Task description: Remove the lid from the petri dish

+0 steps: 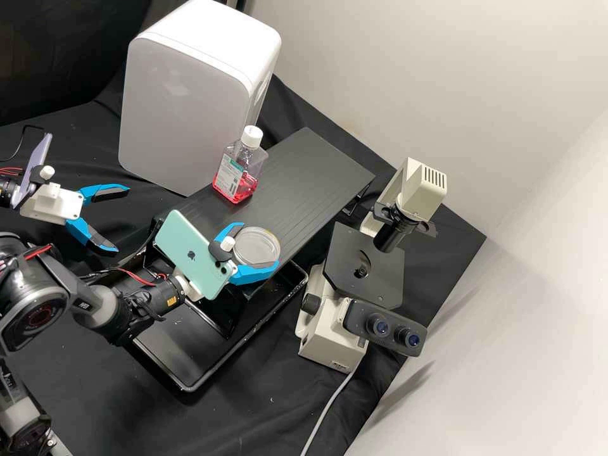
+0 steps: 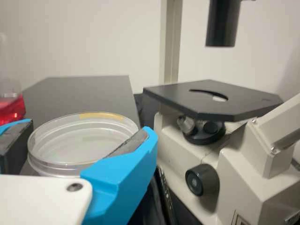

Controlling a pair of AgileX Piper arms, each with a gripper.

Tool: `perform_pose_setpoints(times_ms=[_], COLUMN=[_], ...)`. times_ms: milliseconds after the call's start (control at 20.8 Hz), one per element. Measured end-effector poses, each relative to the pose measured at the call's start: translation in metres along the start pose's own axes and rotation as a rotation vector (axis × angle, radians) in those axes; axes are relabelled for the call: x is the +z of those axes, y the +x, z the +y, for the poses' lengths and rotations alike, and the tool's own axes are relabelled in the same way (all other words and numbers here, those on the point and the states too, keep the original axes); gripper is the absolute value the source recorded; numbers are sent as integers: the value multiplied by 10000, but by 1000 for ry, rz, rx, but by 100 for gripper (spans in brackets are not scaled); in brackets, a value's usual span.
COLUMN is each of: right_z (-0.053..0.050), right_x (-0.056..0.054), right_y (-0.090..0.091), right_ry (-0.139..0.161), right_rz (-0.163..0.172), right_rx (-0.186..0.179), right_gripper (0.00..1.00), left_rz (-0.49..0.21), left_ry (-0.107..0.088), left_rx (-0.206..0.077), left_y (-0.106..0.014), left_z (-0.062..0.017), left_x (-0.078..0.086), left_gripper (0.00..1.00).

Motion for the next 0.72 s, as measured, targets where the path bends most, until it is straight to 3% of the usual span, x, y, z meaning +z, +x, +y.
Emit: perform_pose_setpoints(times_ms=[240, 576, 720], right_z=[71, 66, 10], right_x=[-42, -36, -35], right_y=[-41, -48, -38], right_ry=[25, 26, 26], right_rz=[40, 38, 38], right_rx=[49, 47, 25], right_gripper=[0, 0, 0], left_rz=[-1, 2, 2], left_ry=[0, -2, -2], left_rx=[0, -8, -8], left_y=[0, 5, 5], left_z=[0, -23, -23], left_x=[3, -3, -3], left_gripper=[100, 100, 100])
